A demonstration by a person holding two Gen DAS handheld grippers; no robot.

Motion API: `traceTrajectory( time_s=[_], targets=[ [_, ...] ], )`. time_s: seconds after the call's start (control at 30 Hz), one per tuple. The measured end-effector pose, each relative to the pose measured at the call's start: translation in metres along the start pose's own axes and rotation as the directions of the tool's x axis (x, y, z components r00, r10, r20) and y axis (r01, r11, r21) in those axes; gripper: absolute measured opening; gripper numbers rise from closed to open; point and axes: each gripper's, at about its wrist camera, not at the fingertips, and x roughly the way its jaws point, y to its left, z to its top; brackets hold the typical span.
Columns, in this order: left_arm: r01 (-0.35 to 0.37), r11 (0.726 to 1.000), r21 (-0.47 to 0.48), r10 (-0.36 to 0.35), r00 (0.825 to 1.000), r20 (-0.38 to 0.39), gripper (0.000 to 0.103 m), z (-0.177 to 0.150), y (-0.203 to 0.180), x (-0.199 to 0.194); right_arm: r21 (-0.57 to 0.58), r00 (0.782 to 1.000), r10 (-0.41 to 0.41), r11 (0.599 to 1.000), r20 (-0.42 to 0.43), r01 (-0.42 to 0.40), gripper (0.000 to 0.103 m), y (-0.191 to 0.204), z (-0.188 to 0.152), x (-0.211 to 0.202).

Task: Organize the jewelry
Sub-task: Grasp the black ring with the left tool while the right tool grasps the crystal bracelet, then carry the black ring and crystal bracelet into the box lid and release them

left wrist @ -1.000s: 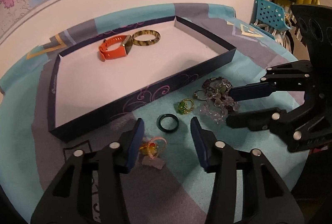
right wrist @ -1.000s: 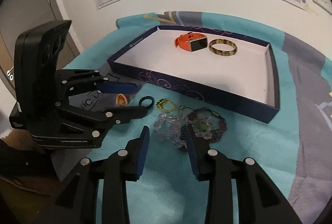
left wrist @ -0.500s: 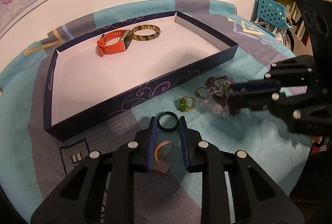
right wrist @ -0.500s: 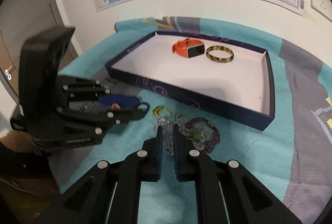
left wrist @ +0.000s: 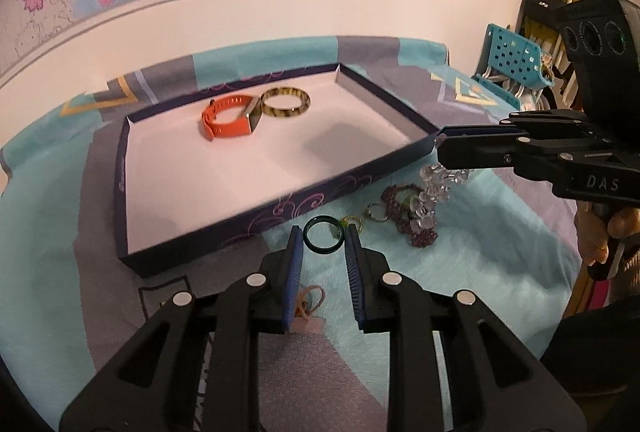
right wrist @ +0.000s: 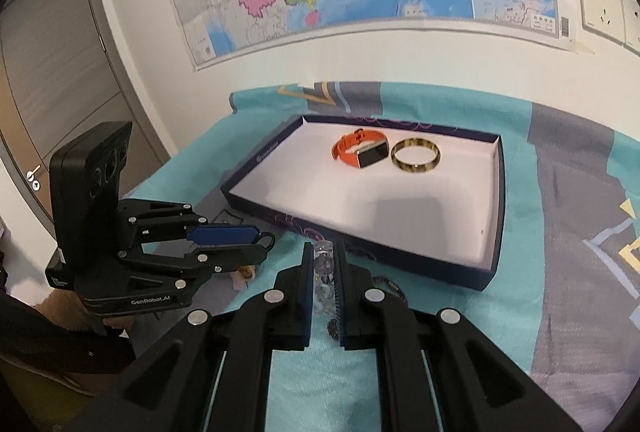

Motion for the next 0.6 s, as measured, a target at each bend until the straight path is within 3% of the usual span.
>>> traceTrajectory(
  time_s=[0.6],
  targets=[
    [-0.008, 1.000, -0.009, 0.008, 0.998, 0.056, 0.022, 0.014, 0.005, -0.014, -0.024, 0.998, -0.018, 1.000, 0.059, 0.019, 0.008, -0.003, 0.028, -0.009]
  ],
)
